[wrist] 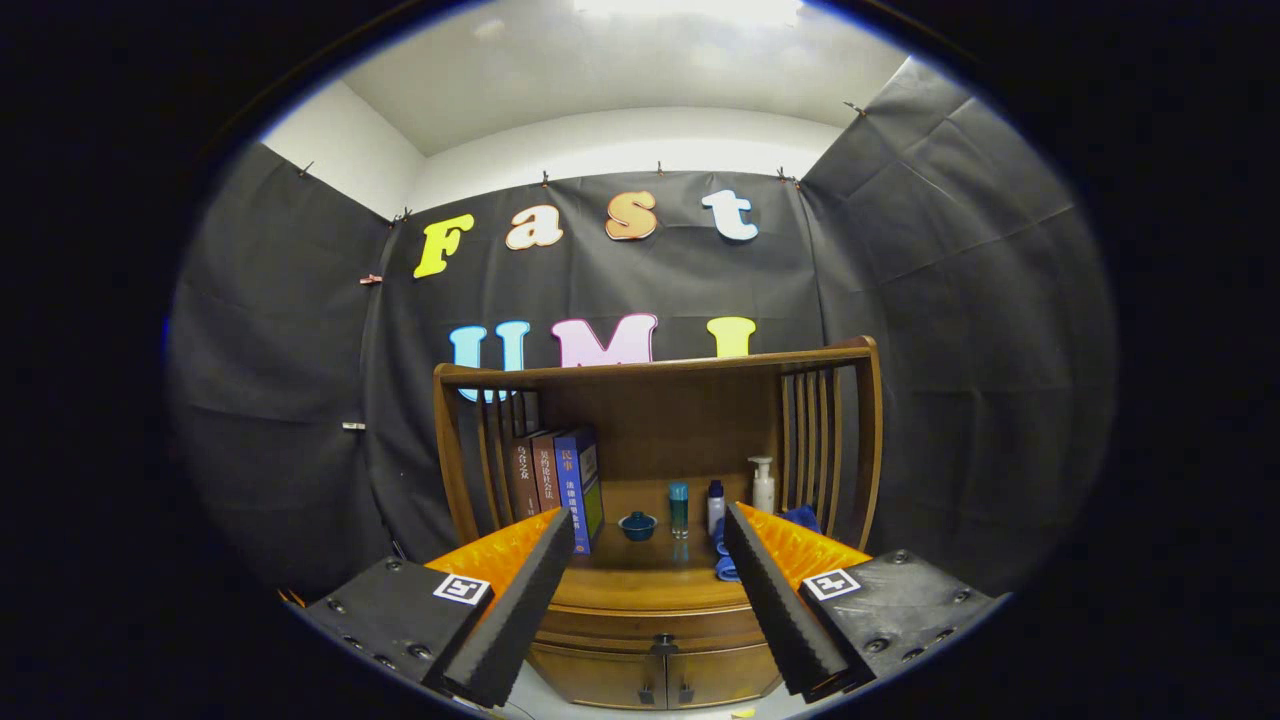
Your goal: Pull open the drawer, take out the items inside it, and place them on the countertop above the cabinet.
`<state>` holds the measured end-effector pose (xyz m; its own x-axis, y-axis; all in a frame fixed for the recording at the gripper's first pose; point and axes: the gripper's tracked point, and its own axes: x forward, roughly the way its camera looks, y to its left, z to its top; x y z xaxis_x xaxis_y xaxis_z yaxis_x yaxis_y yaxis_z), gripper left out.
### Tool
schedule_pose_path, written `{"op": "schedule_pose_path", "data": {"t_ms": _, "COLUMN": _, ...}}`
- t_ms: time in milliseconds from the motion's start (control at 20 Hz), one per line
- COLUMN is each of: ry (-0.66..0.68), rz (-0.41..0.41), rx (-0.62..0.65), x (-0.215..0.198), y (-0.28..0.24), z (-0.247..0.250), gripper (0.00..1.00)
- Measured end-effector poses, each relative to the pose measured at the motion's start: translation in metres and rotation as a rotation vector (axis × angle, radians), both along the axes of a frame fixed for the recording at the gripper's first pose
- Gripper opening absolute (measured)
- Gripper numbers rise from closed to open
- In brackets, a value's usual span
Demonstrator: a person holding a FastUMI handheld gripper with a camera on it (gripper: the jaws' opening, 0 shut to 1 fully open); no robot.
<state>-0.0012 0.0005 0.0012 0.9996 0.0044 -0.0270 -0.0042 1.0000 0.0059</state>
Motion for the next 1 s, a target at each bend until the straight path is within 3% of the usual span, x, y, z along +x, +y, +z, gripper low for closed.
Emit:
{"op": "schedule_pose_path", "data": {"t_ms": 600, "ry": 0.012, "rz": 0.020, "rx": 0.006, "x": -0.003, "y": -0.001, "z": 0.003, "gripper": 0.98}}
{"op": "schedule_pose_path", "data": {"t_ms": 1000, "ry": 0.074, "rz": 0.026, "rx": 0.001, "x": 0.014, "y": 0.004, "z": -0.032, "gripper": 0.98}}
